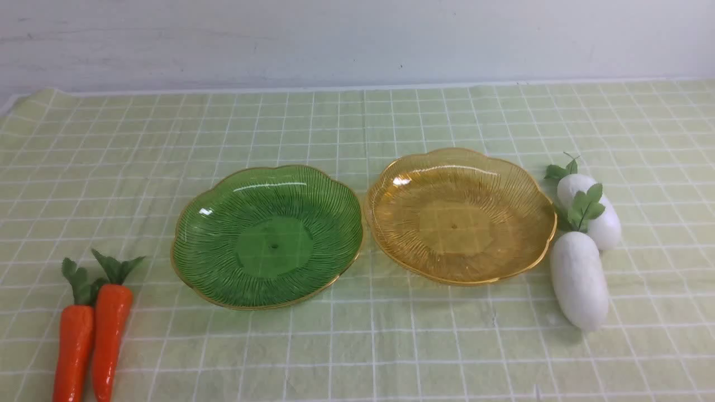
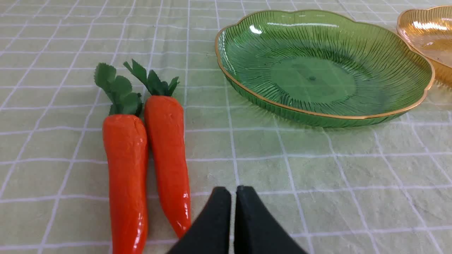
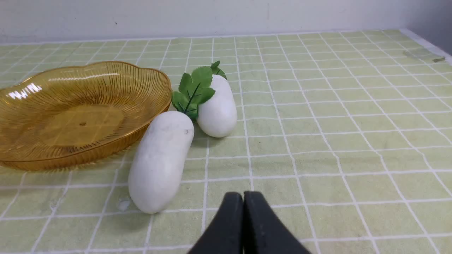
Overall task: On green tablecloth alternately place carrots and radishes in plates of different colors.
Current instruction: 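Place the white radish on the plate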
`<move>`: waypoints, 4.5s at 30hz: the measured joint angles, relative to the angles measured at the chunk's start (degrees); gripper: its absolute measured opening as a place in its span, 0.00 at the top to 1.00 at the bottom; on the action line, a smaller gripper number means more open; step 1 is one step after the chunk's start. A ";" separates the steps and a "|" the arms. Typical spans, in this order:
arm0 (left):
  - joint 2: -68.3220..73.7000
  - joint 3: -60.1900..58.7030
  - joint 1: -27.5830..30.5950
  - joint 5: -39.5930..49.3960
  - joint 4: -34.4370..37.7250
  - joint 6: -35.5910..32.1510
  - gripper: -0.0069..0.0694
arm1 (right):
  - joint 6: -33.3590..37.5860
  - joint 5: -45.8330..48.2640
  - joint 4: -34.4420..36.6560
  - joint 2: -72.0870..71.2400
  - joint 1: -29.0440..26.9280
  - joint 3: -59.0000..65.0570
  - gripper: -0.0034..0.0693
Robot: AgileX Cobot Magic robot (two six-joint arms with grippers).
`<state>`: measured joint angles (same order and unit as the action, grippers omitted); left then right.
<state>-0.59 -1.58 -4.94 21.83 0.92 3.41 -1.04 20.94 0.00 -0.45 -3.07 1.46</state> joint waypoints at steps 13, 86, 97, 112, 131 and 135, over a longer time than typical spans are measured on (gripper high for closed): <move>0.00 0.00 0.00 0.00 0.00 0.00 0.91 | 0.00 0.00 0.00 0.00 0.00 0.00 0.97; 6.64 10.72 0.00 7.37 58.13 0.34 0.91 | 5.50 -1.66 32.73 6.27 0.00 -14.36 0.97; 32.76 18.91 0.00 25.23 37.45 0.00 0.91 | 9.19 18.61 25.94 39.92 0.00 -22.17 0.97; 46.89 23.55 0.00 26.01 31.04 -2.59 0.90 | 23.02 23.81 36.20 76.88 3.71 -42.73 0.75; 46.89 23.55 0.00 24.11 30.02 -2.64 0.89 | 0.35 17.45 4.28 97.75 11.98 -56.67 0.23; 46.89 23.55 0.00 23.71 30.02 -2.64 0.89 | 0.35 16.53 4.96 101.14 11.98 -56.88 0.22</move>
<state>46.30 21.97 -4.94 45.54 30.94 0.76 -0.68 37.47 4.96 100.70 8.91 -55.42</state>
